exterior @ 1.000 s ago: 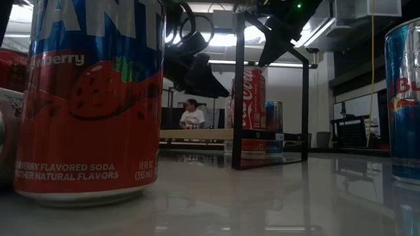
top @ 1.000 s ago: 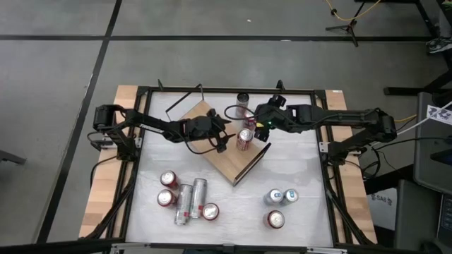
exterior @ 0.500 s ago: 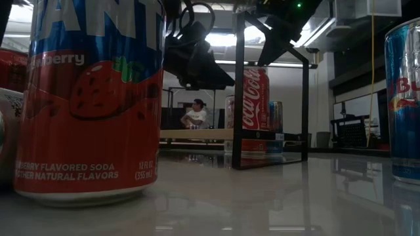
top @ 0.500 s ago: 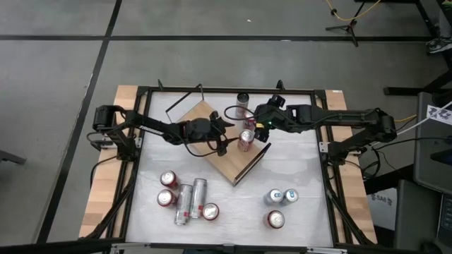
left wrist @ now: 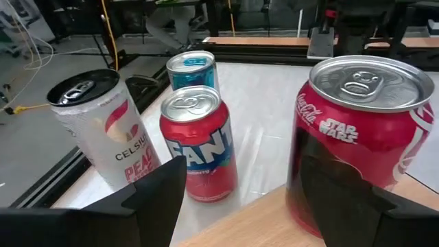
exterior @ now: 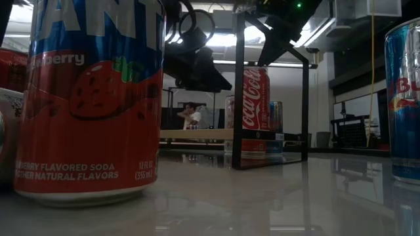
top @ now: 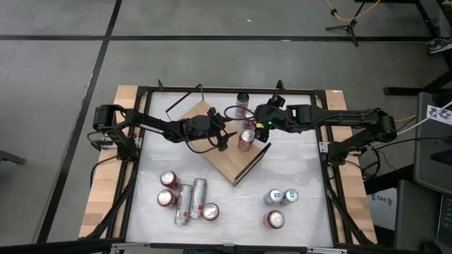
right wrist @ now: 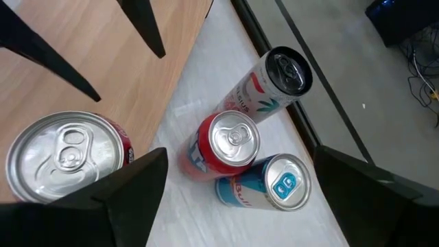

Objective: Place canned beverage on shelf
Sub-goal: Put the red white soda can on the shelf

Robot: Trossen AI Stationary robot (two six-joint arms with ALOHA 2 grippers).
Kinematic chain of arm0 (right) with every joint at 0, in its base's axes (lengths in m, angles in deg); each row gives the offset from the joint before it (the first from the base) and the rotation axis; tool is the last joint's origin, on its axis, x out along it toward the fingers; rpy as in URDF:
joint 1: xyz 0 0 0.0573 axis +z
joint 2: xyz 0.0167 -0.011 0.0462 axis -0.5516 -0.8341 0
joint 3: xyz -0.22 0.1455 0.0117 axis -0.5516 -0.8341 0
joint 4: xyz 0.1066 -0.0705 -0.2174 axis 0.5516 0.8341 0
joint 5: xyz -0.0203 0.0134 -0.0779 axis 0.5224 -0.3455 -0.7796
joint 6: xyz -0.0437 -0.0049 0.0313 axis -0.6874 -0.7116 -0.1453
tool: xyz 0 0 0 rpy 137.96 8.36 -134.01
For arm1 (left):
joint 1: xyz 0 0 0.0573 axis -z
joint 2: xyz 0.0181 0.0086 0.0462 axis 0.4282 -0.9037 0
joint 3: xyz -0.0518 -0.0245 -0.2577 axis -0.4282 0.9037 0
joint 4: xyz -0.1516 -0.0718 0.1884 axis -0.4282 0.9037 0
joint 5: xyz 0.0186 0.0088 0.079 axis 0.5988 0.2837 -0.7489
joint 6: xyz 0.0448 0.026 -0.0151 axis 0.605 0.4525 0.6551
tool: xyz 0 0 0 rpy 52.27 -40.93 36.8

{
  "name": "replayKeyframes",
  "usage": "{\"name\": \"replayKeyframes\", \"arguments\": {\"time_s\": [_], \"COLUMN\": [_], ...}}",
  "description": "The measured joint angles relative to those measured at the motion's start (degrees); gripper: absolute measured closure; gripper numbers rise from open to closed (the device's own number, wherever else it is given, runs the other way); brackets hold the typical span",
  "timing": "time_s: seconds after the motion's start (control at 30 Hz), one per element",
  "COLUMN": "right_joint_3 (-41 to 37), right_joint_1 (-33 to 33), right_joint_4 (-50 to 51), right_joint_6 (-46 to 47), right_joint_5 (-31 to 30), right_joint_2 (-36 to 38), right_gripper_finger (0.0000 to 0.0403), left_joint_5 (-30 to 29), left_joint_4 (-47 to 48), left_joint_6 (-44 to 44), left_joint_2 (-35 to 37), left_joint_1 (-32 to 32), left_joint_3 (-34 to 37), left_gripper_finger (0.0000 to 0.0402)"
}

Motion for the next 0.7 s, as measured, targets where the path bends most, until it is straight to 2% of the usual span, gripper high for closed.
{"name": "replayKeyframes", "arguments": {"time_s": [0.4,0.7], "right_joint_3": [-0.6,-2.8], "right_joint_1": [0.0,-0.1], "right_joint_4": [-0.1,-0.4], "right_joint_6": [0.0,0.1], "right_joint_5": [0.3,5.4], "right_joint_2": [-0.9,-1.7], "right_gripper_finger": [0.0045,0.0045], "left_joint_5": [-1.0,-0.7], "left_joint_4": [-0.4,-3.0], "left_joint_6": [-0.1,-0.2], "left_joint_2": [-4.3,-6.8], "left_joint_1": [2.4,2.5], "left_joint_3": [0.0,0.0], "left_gripper_finger": [0.0125,0.0125]}}
